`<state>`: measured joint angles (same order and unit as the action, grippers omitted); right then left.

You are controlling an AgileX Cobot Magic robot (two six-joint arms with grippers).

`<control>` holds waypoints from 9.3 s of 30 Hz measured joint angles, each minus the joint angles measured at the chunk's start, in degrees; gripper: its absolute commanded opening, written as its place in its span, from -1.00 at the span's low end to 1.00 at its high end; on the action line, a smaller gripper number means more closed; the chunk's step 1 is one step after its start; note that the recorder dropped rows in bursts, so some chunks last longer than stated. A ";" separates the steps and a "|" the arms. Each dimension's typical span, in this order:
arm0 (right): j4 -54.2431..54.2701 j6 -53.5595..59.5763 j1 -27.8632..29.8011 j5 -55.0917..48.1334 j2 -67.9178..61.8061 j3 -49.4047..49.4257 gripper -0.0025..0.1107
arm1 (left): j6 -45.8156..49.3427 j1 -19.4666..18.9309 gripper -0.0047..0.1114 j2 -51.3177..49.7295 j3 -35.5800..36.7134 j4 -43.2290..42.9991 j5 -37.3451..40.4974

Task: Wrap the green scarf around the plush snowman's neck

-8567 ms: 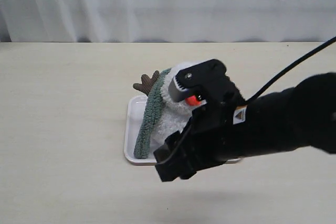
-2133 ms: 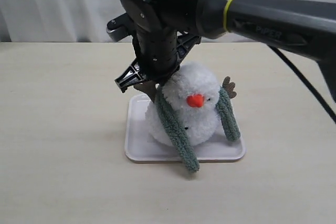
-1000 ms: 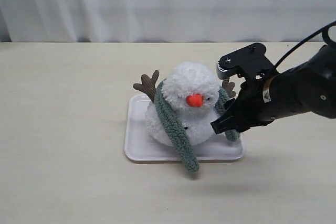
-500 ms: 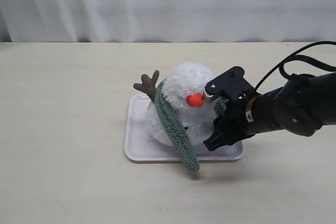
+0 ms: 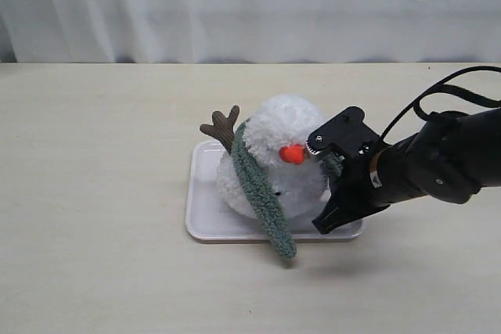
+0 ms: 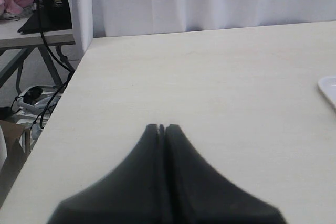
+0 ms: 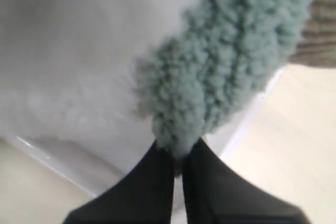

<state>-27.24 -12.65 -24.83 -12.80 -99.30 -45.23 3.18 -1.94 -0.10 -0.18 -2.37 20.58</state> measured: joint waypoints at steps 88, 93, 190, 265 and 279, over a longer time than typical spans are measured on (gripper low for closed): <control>81.99 63.11 0.00 -19.27 0.05 0.00 -0.14 | 0.00 0.00 -0.92 0.00 0.00 0.00 0.00; 81.99 63.11 0.00 -28.75 0.05 0.00 -0.14 | 0.00 0.00 -0.92 0.00 0.00 0.00 0.00; 10.01 38.75 -13.17 -2.84 1.65 0.00 -0.88 | 0.00 0.00 -0.92 0.00 0.00 0.00 0.00; 41.80 31.04 -9.86 -39.21 92.43 -0.60 -0.88 | 0.00 0.00 -0.92 0.00 0.00 0.00 0.00; 41.80 29.69 1.59 -39.12 99.18 -1.32 -0.88 | 0.00 0.00 -0.92 0.00 0.00 0.00 0.00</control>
<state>14.56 17.04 -23.24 -51.92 -0.11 -46.55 3.18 -1.94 -0.10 -0.18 -2.37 20.58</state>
